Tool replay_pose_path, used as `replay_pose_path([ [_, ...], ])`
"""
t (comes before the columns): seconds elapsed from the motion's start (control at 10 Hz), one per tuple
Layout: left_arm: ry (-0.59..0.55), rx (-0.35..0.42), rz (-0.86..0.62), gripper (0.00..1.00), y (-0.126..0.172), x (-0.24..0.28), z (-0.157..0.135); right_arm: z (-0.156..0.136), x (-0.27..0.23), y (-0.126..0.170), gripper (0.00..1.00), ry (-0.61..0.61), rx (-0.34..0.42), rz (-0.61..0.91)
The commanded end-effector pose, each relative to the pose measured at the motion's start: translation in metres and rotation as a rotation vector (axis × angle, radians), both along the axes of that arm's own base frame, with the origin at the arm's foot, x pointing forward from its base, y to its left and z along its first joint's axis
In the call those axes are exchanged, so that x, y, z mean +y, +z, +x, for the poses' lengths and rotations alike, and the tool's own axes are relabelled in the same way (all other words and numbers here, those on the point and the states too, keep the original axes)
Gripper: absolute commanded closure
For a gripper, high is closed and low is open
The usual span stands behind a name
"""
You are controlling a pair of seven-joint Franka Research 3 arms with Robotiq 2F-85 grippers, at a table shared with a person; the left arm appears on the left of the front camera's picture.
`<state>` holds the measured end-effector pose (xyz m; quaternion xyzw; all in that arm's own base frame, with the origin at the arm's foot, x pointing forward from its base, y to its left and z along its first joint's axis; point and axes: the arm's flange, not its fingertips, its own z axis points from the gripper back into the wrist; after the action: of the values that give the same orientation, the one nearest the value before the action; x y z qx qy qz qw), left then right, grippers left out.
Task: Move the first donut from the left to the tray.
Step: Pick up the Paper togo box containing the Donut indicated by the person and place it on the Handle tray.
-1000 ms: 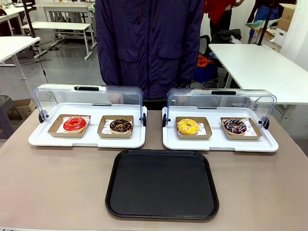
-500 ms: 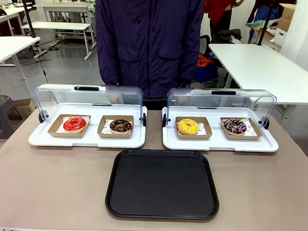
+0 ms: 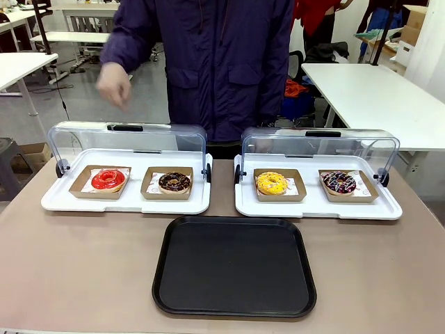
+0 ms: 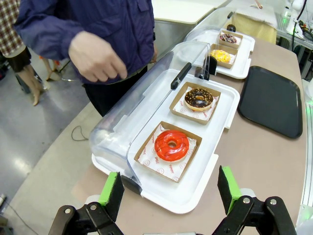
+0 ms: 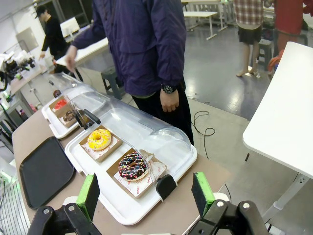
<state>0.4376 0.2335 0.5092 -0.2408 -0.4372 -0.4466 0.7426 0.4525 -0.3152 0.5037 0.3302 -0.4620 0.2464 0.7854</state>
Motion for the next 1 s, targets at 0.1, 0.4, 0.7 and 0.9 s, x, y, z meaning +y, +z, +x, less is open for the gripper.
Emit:
replay_pose_path([
  [0.1, -0.002, -0.001, -0.001, 0.0, 0.0002, -0.0004, 0.0, 0.0003, 0.001, 0.0018, 0.0, 0.001, -0.004, -0.001],
  [0.4, -0.002, -0.001, -0.001, 0.0, 0.0002, -0.0004, 0.0, 0.0003, 0.001, 0.0018, 0.0, 0.001, -0.004, -0.001],
  [0.7, -0.002, -0.001, -0.001, 0.0, 0.0002, -0.0004, 0.0, 0.0003, 0.001, 0.0018, 0.0, 0.001, -0.004, -0.001],
  [0.9, -0.002, -0.001, -0.001, 0.0, 0.0002, -0.0004, 0.0, 0.0003, 0.001, 0.0018, 0.0, 0.001, -0.004, -0.001],
])
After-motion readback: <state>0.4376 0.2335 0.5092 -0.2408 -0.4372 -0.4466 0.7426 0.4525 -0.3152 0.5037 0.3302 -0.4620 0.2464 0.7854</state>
